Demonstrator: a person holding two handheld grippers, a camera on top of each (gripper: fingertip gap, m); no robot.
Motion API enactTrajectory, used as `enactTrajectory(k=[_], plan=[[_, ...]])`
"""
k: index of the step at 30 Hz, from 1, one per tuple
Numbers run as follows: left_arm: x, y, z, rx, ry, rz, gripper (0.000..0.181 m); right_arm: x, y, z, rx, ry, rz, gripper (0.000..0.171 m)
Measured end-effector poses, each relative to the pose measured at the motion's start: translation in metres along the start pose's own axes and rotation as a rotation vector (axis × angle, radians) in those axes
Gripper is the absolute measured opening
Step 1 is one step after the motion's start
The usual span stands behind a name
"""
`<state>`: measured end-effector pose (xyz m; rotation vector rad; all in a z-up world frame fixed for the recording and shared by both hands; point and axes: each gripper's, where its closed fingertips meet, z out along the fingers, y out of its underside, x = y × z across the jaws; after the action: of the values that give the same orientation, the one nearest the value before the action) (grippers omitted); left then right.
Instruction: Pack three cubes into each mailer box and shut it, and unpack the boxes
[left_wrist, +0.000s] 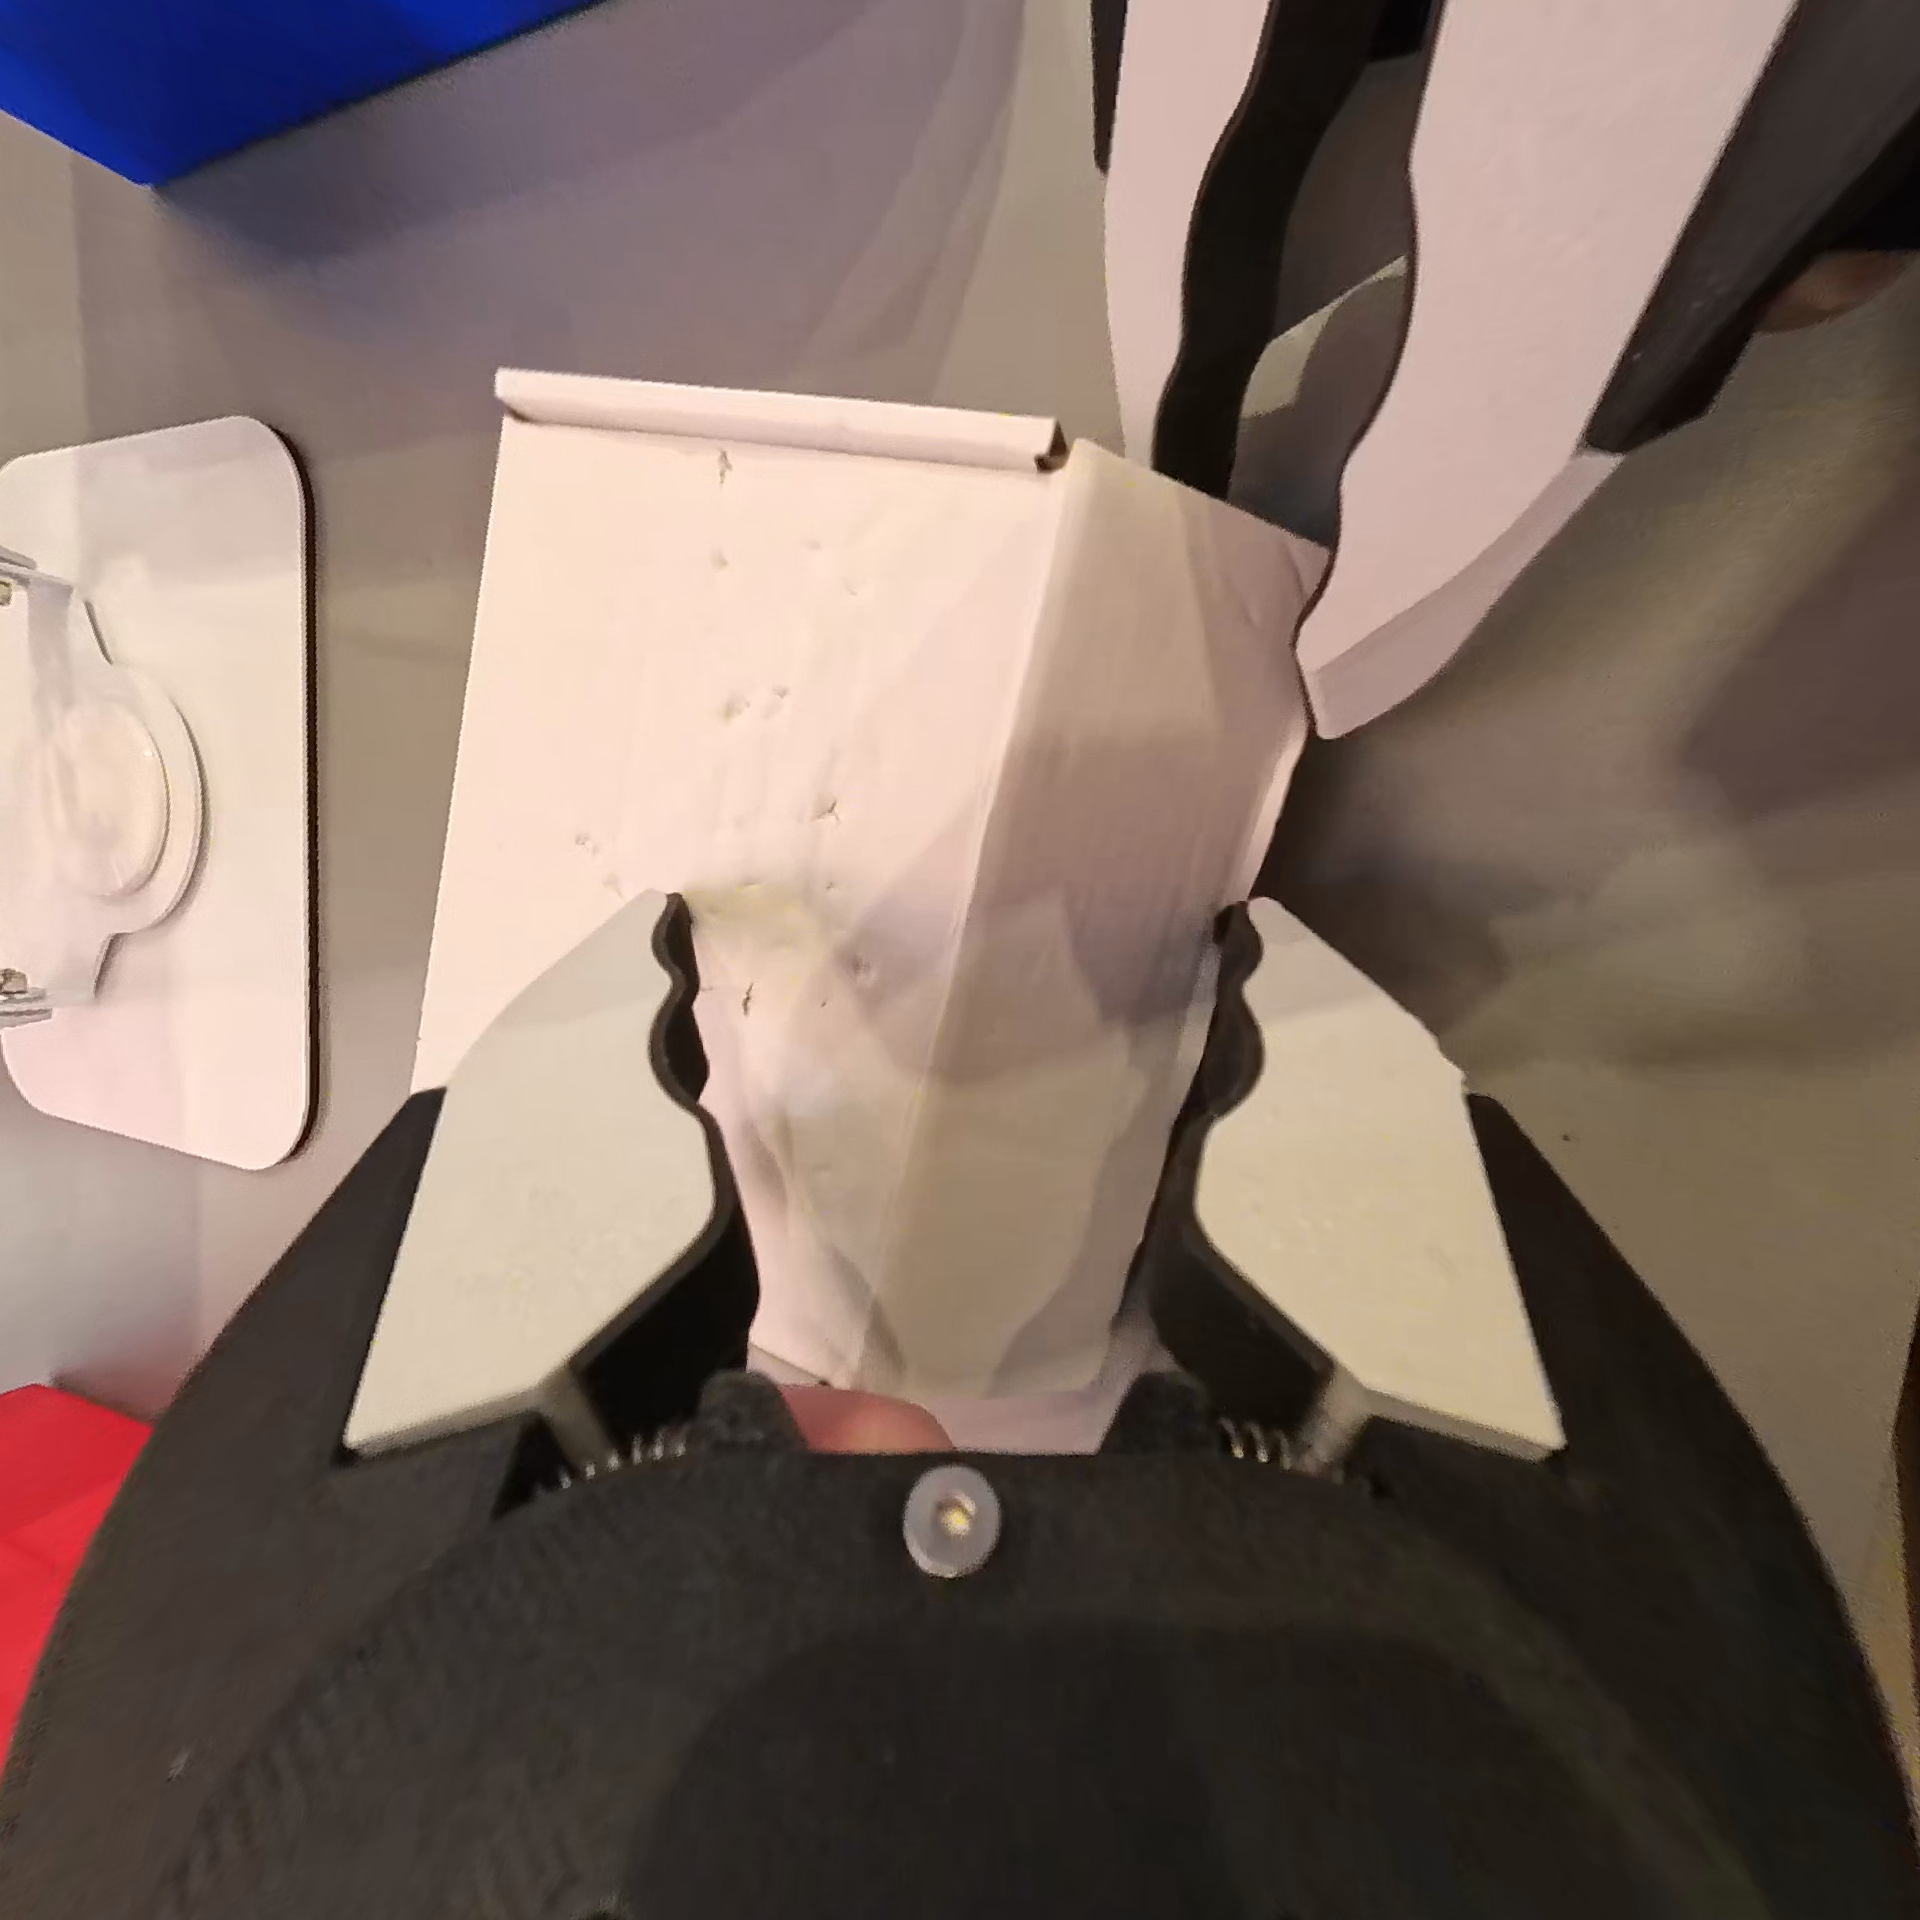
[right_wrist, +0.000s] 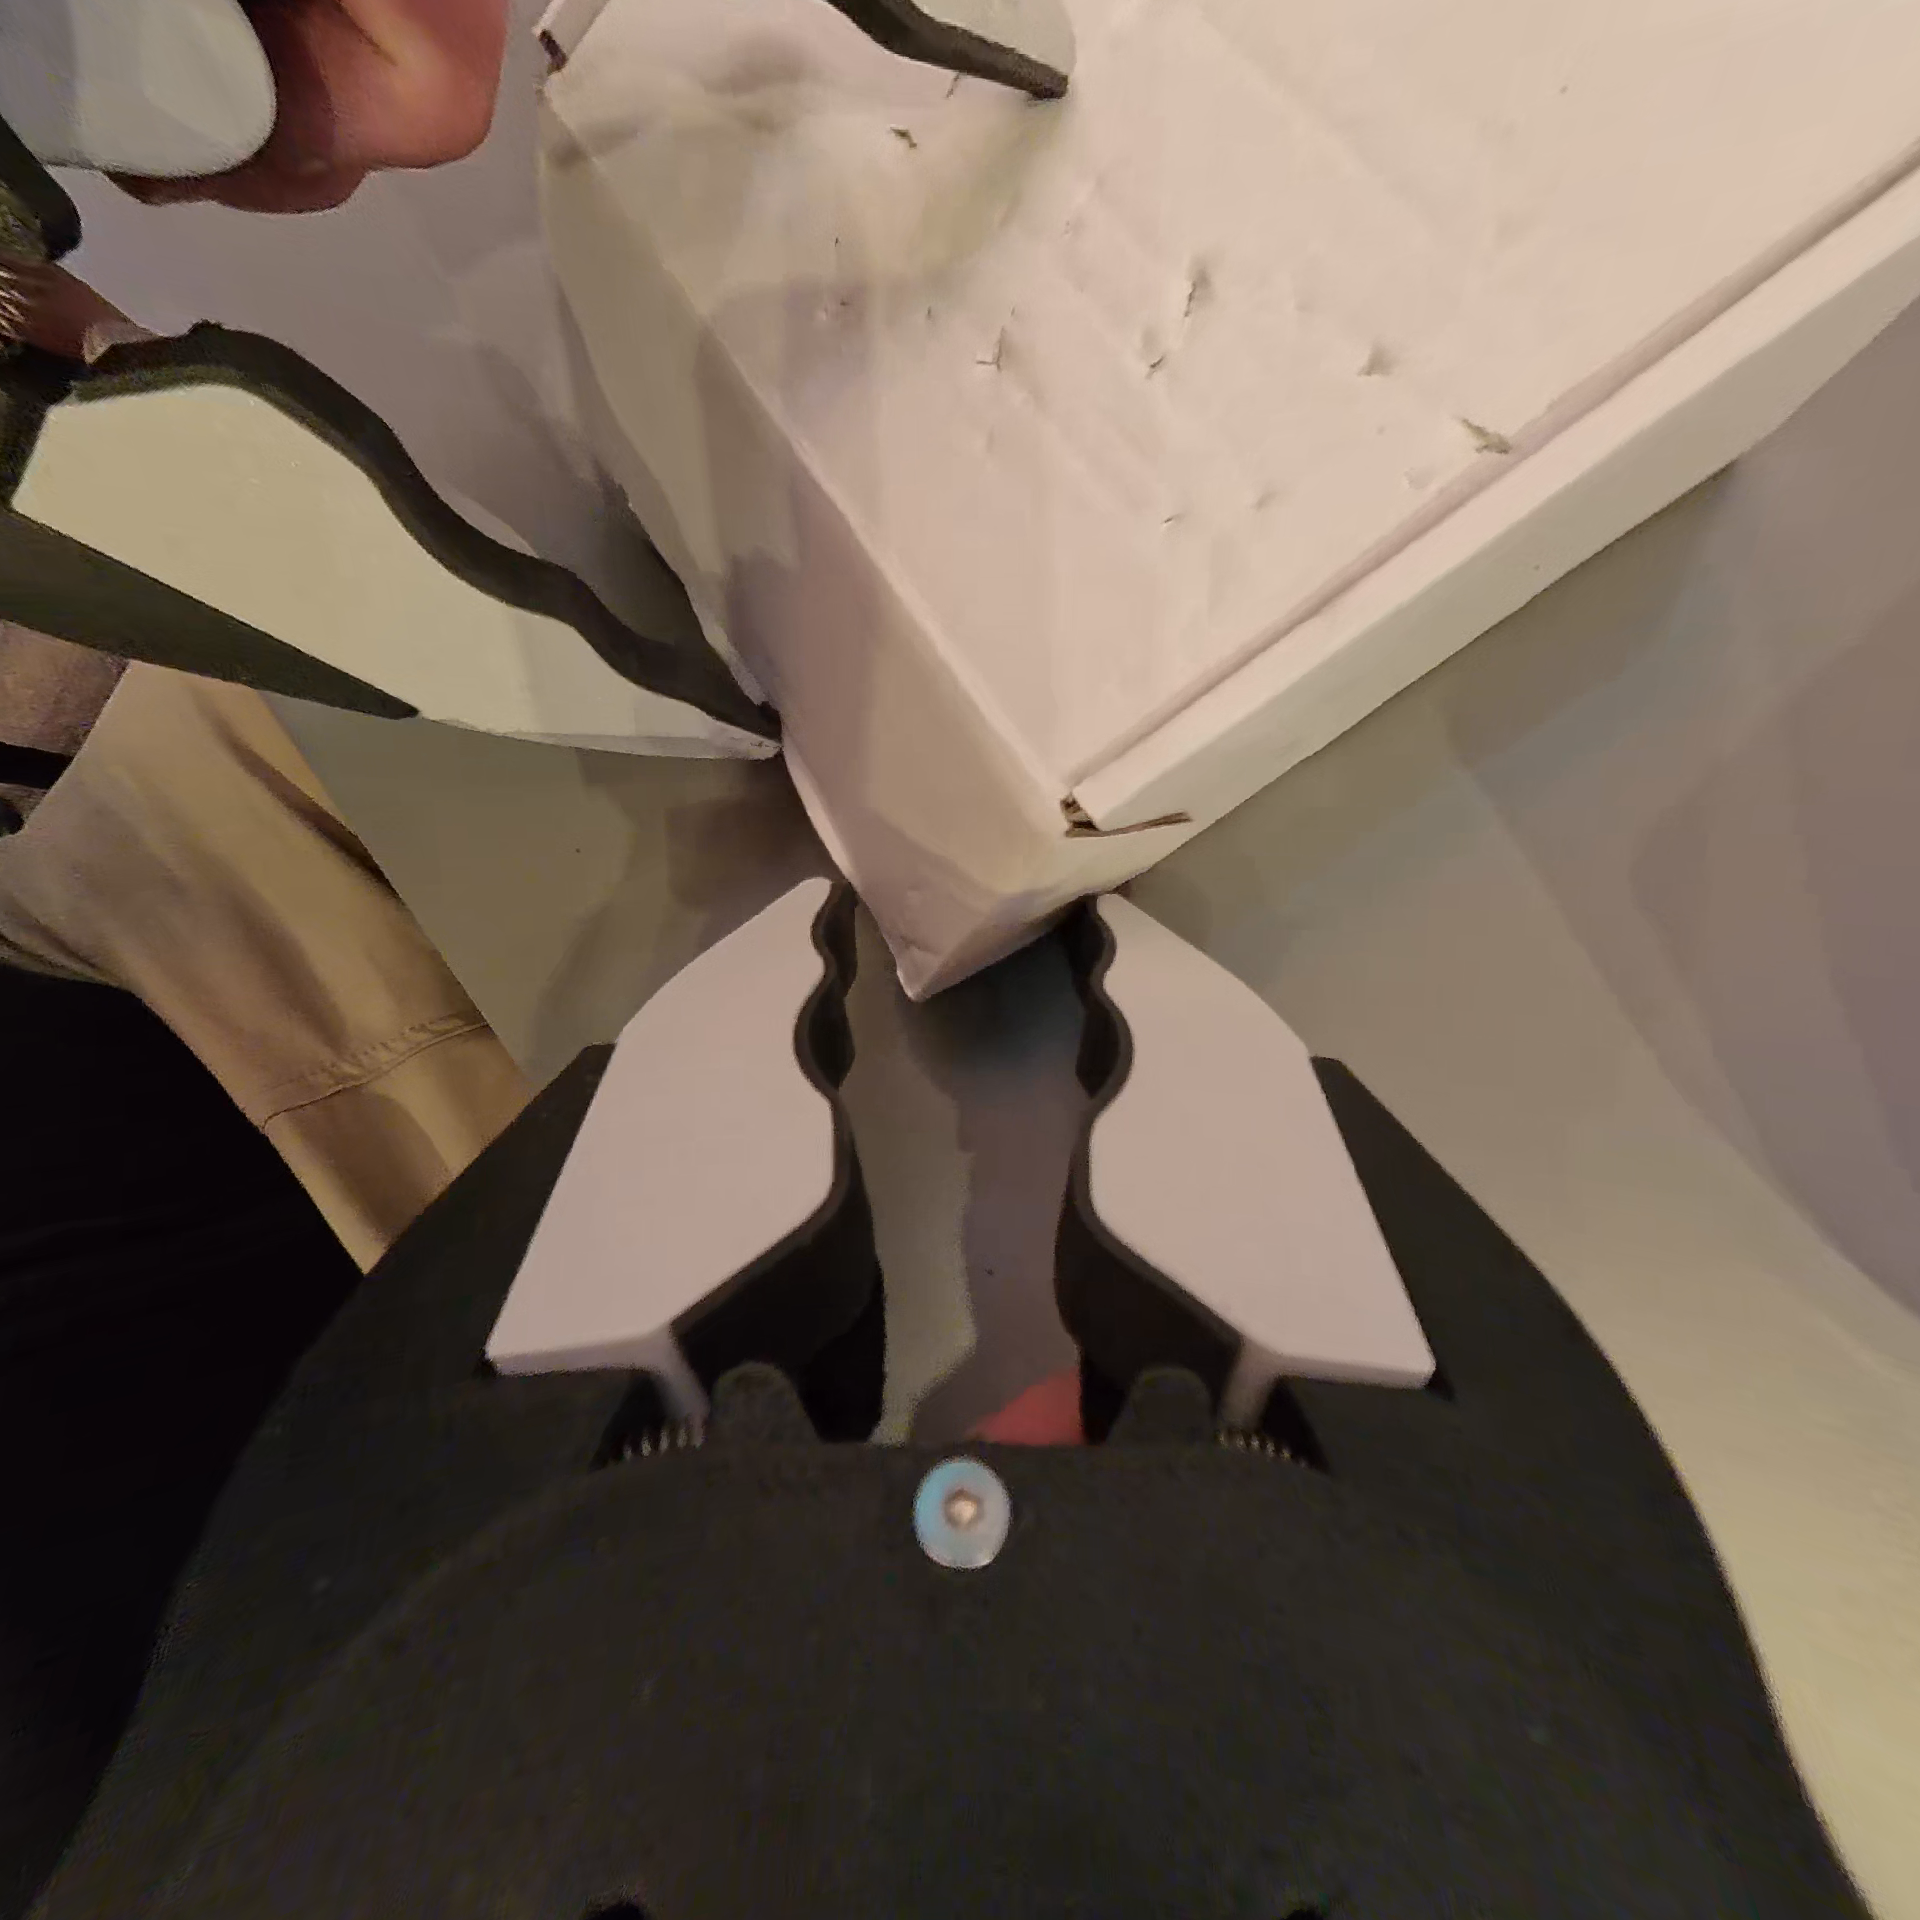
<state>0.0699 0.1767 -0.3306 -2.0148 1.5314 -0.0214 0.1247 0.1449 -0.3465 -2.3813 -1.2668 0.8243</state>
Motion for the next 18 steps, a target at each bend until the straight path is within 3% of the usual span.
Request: enactTrajectory(k=[4, 8, 18], plan=[[0.001, 0.001, 0.001, -0.007, -0.006, 0.011, 0.098, 0.000, 0.000, 0.000, 0.006, -0.006, 0.015, 0.035], [0.005, 0.001, 0.000, -0.010, 0.023, 0.013, 0.107, 0.005, -0.004, 0.000, 0.038, 0.037, 0.030, 0.054], [0.009, 0.005, 0.001, -0.035, 0.036, 0.026, 0.114, -0.014, -0.002, 0.003, 0.010, -0.068, 0.064, 0.042]])
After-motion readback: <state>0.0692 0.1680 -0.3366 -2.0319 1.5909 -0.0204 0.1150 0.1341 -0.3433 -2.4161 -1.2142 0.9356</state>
